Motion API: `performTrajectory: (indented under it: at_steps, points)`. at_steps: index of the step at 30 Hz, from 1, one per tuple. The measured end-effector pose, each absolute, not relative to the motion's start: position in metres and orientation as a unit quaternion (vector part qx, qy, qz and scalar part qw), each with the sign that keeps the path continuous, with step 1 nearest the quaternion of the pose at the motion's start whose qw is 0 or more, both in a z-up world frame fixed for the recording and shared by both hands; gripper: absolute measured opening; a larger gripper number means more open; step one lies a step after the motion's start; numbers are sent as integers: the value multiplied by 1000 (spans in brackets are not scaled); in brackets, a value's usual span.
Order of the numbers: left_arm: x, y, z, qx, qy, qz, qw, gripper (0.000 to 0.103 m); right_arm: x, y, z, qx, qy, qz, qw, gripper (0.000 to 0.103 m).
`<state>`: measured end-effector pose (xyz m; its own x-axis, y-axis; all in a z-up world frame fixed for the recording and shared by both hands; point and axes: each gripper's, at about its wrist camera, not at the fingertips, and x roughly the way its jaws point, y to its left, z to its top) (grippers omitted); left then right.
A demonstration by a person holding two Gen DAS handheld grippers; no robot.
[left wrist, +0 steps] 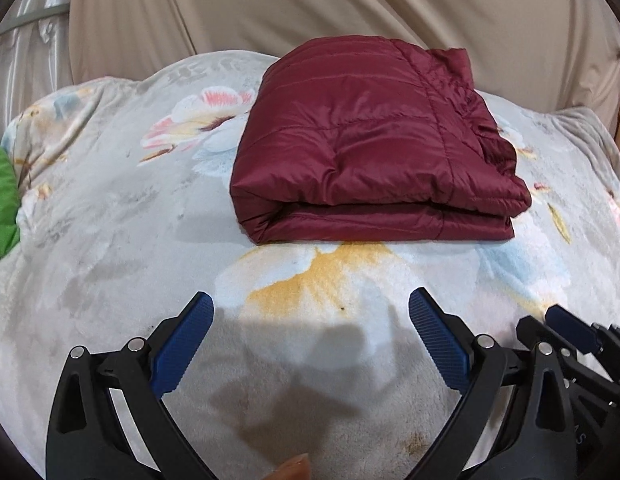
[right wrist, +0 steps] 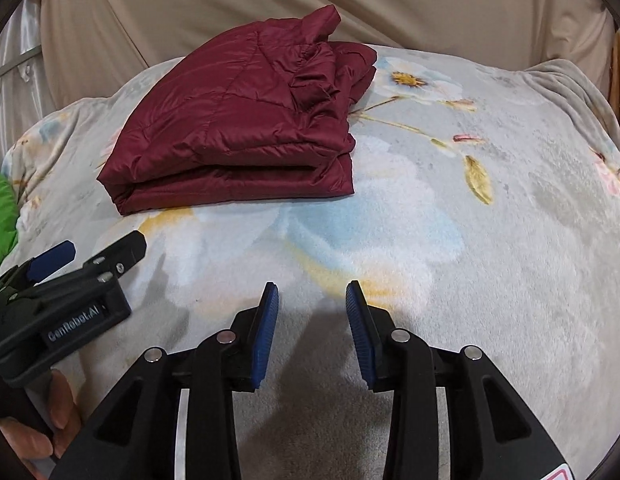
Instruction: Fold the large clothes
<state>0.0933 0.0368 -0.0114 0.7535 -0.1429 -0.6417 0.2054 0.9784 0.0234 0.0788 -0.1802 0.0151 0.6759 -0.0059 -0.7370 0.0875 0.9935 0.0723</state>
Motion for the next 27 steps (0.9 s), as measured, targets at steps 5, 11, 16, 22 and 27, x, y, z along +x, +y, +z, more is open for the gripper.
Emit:
performTrajectory:
  at_steps: [5,11,16,22,27]
  points:
    - [89,29,-12,68,334,-91,936,96,76,-175,16,43,398,-25,916,39]
    - [85,25,-11,80,326,-91,938,96,77,-172,15,34,397,-25,917,40]
    - [84,24,-11,84,326,-84,938,96,76,-171,16,33,393,-28,919,41]
    - [83,27,-10,71,326,-85,939,96,77,-173,16,33,391,-27,919,41]
    - [83,30,-9,63,325,-89,940,96,76,-172,16,32,392,-29,919,41]
